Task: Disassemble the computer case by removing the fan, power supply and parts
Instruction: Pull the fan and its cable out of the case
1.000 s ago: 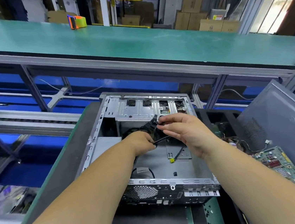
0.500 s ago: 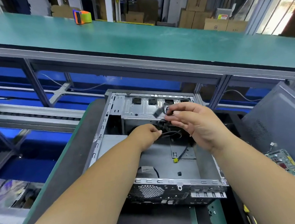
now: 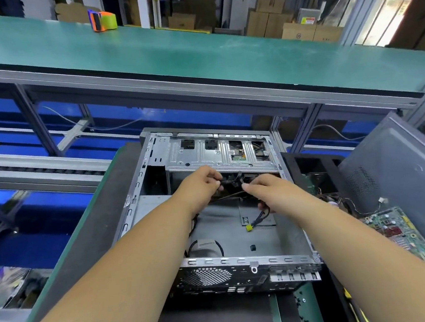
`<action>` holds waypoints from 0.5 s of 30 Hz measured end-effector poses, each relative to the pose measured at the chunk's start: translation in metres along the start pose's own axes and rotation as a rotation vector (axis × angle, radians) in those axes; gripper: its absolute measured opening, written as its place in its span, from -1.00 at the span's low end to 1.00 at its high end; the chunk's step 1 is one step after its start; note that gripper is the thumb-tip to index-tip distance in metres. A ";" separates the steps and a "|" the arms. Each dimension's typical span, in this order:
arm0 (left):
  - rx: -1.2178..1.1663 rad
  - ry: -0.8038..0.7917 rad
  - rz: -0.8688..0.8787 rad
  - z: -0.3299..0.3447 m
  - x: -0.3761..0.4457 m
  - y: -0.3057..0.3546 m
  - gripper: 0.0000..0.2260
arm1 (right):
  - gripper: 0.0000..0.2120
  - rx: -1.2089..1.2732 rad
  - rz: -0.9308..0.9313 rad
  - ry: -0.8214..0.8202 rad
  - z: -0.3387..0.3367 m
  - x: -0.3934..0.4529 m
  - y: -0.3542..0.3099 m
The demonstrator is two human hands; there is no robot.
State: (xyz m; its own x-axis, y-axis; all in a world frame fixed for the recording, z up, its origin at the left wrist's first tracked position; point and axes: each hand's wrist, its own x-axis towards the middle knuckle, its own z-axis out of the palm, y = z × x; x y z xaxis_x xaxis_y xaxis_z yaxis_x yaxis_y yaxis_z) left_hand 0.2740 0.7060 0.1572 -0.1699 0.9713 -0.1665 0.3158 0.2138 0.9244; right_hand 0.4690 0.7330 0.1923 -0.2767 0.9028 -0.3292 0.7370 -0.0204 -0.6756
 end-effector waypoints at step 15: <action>-0.159 -0.313 0.274 -0.003 -0.031 0.040 -0.85 | -0.76 0.441 -0.098 0.196 -0.010 0.003 -0.009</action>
State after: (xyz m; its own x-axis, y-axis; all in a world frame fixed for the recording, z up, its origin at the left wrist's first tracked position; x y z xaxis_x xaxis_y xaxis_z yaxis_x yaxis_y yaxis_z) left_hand 0.2893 0.6844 0.2001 0.1984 0.9799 0.0184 0.1583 -0.0506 0.9861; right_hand 0.4679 0.7408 0.2041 -0.1793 0.9725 -0.1488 0.3700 -0.0735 -0.9261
